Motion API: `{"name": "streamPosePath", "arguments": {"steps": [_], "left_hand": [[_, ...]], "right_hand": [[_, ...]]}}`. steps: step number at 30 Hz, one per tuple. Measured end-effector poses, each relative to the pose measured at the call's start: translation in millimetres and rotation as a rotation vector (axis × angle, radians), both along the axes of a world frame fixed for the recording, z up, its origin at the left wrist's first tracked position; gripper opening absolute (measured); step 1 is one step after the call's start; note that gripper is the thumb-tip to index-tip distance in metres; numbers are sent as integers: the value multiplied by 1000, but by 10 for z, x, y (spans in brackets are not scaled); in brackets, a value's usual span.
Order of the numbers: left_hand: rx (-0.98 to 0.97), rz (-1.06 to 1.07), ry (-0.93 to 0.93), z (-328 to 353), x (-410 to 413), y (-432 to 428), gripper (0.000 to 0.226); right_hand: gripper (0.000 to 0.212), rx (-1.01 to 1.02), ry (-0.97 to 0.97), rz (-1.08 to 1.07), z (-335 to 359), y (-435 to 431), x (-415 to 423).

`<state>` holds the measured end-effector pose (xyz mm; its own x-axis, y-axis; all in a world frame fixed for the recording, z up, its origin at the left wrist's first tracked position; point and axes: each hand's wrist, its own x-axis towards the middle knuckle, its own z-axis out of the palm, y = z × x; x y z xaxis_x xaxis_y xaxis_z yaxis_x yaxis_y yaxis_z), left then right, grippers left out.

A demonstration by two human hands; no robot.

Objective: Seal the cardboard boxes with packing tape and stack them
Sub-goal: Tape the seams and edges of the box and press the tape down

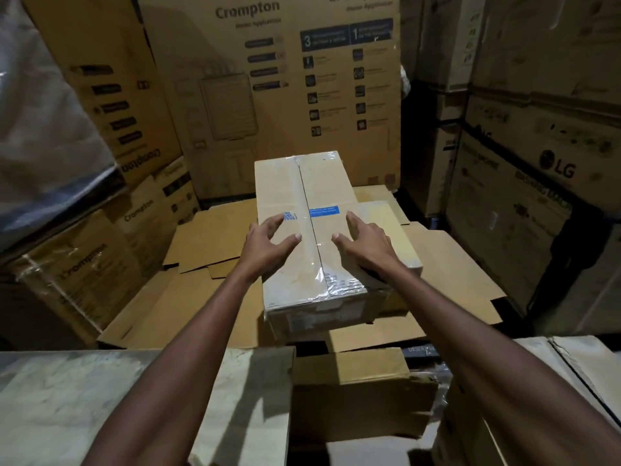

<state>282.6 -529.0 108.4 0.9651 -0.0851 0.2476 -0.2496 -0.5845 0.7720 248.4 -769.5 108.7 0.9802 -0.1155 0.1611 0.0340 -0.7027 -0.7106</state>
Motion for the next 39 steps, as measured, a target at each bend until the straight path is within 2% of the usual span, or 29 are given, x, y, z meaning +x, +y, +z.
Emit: {"name": "streamPosePath", "arguments": {"steps": [4,17,23,28,35,39], "left_hand": [[21,24,18,-51,439,251,83],[56,126,71,-676,2307,1411,72],[44,56,134,-1368,3150,1465,65],[-59,13,190,-2080,3685,1335,64],[-99,9,278,-2963,4136,1306,66],[-97,17,334,-3259,4211,1264,77]], "right_hand": [[72,18,11,61,-55,158,449],[73,120,136,181,-755,1268,2296],[69,162,244,117,-1482,1451,3093],[57,161,294,55,-2152,1430,3628],[65,152,377,1,-2773,1367,3961],[67,140,417,-15,-2971,1356,4032]]}}
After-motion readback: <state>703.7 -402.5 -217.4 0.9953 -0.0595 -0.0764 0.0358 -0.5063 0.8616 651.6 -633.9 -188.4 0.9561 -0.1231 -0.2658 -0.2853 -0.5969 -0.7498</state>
